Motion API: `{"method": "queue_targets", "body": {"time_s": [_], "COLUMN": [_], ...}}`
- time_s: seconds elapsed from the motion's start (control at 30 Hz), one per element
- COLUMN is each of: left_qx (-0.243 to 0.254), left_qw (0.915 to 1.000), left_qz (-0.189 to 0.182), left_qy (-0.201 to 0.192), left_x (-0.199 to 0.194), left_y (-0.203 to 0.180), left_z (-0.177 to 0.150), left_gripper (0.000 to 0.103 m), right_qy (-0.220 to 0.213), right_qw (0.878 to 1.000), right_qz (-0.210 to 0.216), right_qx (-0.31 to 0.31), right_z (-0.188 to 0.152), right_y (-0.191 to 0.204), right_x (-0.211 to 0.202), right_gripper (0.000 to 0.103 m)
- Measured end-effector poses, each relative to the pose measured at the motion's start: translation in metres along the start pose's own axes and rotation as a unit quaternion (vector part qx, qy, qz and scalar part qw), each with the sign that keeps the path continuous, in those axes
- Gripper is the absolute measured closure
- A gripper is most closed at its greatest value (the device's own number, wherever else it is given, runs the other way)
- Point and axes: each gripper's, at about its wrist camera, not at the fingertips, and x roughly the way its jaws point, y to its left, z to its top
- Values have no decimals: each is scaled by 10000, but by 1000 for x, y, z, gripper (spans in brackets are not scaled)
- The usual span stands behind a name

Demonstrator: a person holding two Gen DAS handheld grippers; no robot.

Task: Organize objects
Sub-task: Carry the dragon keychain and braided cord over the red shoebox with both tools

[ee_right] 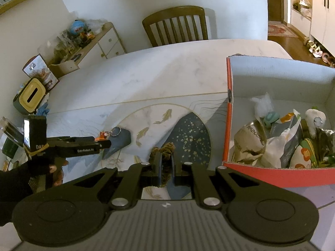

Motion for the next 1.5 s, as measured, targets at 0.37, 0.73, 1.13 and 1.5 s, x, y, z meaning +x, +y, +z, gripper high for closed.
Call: {"method": "queue_targets", "body": {"time_s": [0.37, 0.73, 1.13, 1.5], "left_qx": [235, 140, 473, 872], "left_qw": [9995, 9986, 9915, 9853], "left_qz": [205, -325, -1023, -1391], "left_qy": [-26, -398, -656, -464], "left_x": [-4, -57, -95, -74], "left_y": [-5, -44, -150, -244], "left_z": [-3, 32, 88, 102], "left_gripper": [66, 66, 65, 65], "right_qy": [-37, -492, -937, -1079], "right_qw": [10000, 9987, 9953, 9921], "right_qz": [2, 7, -259, -548], "right_qx": [47, 105, 37, 315], "right_z": [1, 22, 42, 40], "right_y": [-3, -22, -86, -161], "right_x": [-3, -36, -80, -98], "right_gripper": [95, 95, 95, 95]}}
